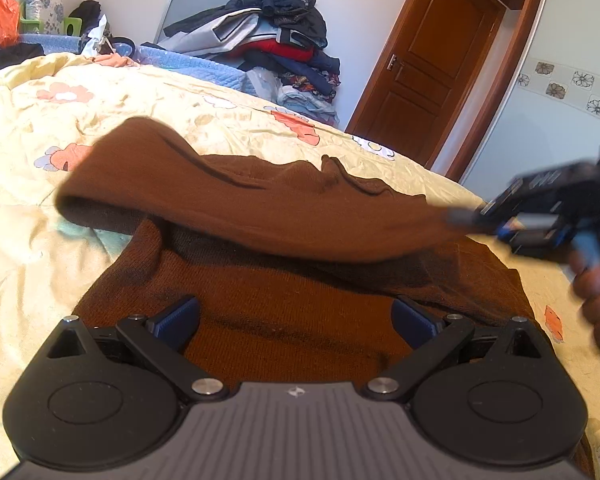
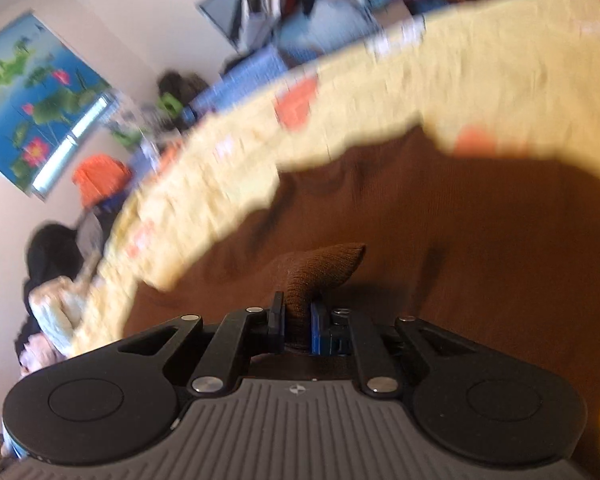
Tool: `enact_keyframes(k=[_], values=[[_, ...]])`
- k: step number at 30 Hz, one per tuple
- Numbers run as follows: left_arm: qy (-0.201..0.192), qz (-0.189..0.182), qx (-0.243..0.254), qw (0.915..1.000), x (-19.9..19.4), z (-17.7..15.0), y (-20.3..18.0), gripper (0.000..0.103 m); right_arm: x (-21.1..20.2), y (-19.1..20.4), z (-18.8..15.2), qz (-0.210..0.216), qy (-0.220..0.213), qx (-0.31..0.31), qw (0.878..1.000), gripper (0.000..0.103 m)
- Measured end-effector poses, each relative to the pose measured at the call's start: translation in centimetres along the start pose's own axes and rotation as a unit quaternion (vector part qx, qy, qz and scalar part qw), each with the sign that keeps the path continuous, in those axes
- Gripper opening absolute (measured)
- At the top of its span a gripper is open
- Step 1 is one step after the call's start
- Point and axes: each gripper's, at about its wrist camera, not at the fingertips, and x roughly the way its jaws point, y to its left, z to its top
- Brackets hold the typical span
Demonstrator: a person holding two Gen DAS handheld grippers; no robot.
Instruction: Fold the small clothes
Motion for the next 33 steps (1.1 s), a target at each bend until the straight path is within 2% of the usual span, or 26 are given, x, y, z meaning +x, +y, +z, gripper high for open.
enact_keyframes(k=[3, 5, 9, 11, 15, 18, 22, 23, 24, 26, 28, 30, 32, 33], values=[[-0.001, -0.001, -0.002, 1.0, 0.0, 0.0, 0.0, 0.103, -4.2, -1.2, 2.6, 0.003, -0.041, -0.005, 0.999, 0.018], [-0.002, -0.003, -0.005, 1.0, -0.1, 0.0, 0.1, 0.103, -6.4, -3.1, 3.7, -0.027, -0.056, -0.006, 0.998, 0.018], [-0.002, -0.004, -0.006, 1.0, 0.0, 0.0, 0.1, 0.103, -7.2, -9.6, 3.5, -0.123, -0.035, 0.037, 0.991, 0.018], [-0.002, -0.004, -0.006, 1.0, 0.0, -0.1, 0.0, 0.103, -6.8, -11.3, 2.4, -0.142, -0.018, 0.047, 0.989, 0.018], [-0.001, -0.001, -0.002, 1.0, 0.0, -0.1, 0.0, 0.103, -6.3, -11.1, 1.9, -0.146, -0.017, 0.032, 0.989, 0.018], [0.0, 0.001, 0.0, 1.0, 0.0, -0.2, -0.1, 0.103, -7.0, -10.9, 2.9, -0.141, -0.037, 0.03, 0.989, 0.018], [0.0, 0.002, 0.001, 1.0, 0.0, -0.1, -0.1, 0.103, -5.5, -11.1, 2.0, -0.173, -0.01, -0.005, 0.985, 0.02], [0.001, 0.005, -0.001, 1.0, -0.2, 0.0, -0.1, 0.103, -5.7, -11.1, 1.7, -0.168, -0.02, -0.001, 0.986, 0.033], [0.001, 0.006, -0.006, 1.0, -0.7, 0.2, 0.1, 0.103, -6.3, -11.2, 1.5, -0.154, -0.031, 0.013, 0.988, 0.052], [-0.018, -0.014, -0.025, 0.9994, -2.3, 1.4, 0.8, 0.103, -8.0, -11.5, 1.4, -0.128, -0.067, 0.037, 0.989, 0.074], [-0.054, -0.026, -0.048, 0.997, -3.4, 3.4, 2.3, 0.103, -9.5, -12.2, 1.6, -0.133, -0.099, 0.048, 0.985, 0.074], [-0.061, 0.01, -0.066, 0.9959, -2.4, 5.9, 3.8, 0.103, -9.6, -13.8, 2.2, -0.153, -0.096, 0.071, 0.981, 0.071], [-0.02, 0.047, -0.088, 0.9948, 1.0, 8.1, 5.9, 0.103, -8.7, -15.2, 2.5, -0.173, -0.082, 0.087, 0.978, 0.066], [0.003, 0.053, -0.105, 0.9931, 2.7, 8.7, 6.9, 0.102, -8.1, -15.3, 2.5, -0.174, -0.079, 0.085, 0.978, 0.065]])
